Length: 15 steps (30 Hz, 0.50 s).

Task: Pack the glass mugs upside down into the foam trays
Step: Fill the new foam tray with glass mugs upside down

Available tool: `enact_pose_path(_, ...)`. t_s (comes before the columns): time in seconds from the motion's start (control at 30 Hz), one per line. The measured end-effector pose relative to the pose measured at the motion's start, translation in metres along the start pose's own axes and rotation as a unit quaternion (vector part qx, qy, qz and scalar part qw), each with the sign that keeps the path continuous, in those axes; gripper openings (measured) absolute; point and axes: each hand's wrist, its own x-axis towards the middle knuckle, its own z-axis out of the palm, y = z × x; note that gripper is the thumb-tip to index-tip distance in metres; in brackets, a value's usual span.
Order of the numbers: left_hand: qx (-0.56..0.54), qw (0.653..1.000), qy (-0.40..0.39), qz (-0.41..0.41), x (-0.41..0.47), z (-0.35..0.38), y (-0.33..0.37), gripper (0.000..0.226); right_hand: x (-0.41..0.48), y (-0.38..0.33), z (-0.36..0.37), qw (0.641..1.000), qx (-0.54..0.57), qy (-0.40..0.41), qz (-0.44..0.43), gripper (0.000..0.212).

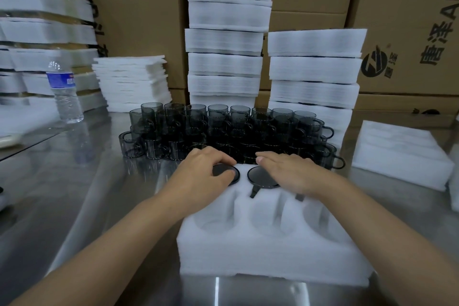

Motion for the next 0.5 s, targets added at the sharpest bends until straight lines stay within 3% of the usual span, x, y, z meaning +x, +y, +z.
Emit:
enact_pose_path(0.13,-0.009,1.0,-0.002,-0.003,0.0,0.001,0.0,0.016,-0.002,0.004,0.001,0.998,0.039,0.051,0.006,0.034)
enact_pose_path(0.37,-0.007,1.0,-0.006,-0.003,-0.001,0.0,0.0,0.017,-0.002,0.01,0.001,0.993,0.047,0.101,0.04,0.039)
enact_pose_path(0.5,-0.013,1.0,-0.011,-0.003,-0.001,-0.001,-0.001,0.016,-0.002,0.012,0.001,0.989,0.059,0.135,0.031,0.03)
